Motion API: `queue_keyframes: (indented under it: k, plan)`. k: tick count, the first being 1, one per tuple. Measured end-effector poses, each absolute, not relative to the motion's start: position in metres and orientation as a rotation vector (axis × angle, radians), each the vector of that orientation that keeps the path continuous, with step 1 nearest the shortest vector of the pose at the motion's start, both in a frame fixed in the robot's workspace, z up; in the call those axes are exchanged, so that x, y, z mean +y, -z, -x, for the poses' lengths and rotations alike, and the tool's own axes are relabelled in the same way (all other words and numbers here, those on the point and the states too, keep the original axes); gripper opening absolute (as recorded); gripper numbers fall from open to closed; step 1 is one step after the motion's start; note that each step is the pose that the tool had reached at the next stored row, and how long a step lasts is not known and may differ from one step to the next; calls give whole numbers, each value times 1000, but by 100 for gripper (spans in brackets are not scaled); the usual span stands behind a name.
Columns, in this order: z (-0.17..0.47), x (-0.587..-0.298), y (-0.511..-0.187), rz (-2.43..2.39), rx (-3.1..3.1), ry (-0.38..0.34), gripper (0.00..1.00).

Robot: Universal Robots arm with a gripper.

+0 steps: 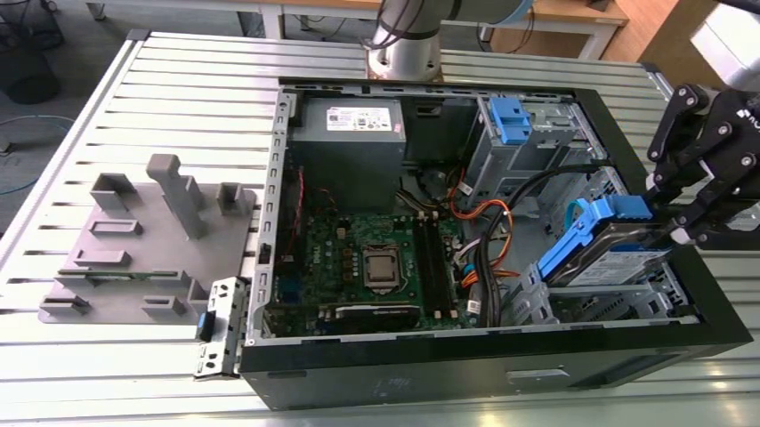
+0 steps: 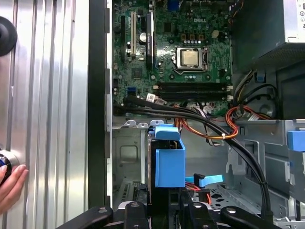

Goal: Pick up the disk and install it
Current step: 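Insert the disk into the insertion slot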

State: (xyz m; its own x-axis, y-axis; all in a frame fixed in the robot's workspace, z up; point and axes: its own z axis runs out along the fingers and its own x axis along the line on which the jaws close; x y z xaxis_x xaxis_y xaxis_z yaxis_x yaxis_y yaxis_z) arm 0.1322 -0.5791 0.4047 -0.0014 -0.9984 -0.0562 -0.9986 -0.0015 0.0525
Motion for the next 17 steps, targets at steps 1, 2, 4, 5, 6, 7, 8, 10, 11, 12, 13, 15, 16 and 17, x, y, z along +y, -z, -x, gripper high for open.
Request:
queue_keyframes:
  k: [1,2,4,5,6,7,8,10,11,12,13,15,16,17]
  plan:
    - [-132,-579,-403,2218,2218,-121,35]
    - [-132,-579,-401,2218,2218,-121,35]
    - [-132,-579,-398,2218,2218,-120,35]
    - [-132,-579,-396,2218,2218,-121,35]
    - [-132,-579,-394,2218,2218,-121,35]
    - [-132,-579,-392,2218,2218,-121,35]
    - [-132,-579,-390,2218,2218,-121,35]
    - [-132,-579,-386,2218,2218,-121,35]
    - [-131,-579,-385,2218,2218,-121,35]
    - [-131,-579,-383,2218,2218,-121,35]
    - [-131,-579,-381,2218,2218,-120,35]
    - [-131,-579,-377,2218,2218,-121,35]
    - [-131,-579,-376,2218,2218,-121,35]
    - [-131,-579,-374,2218,2218,-121,35]
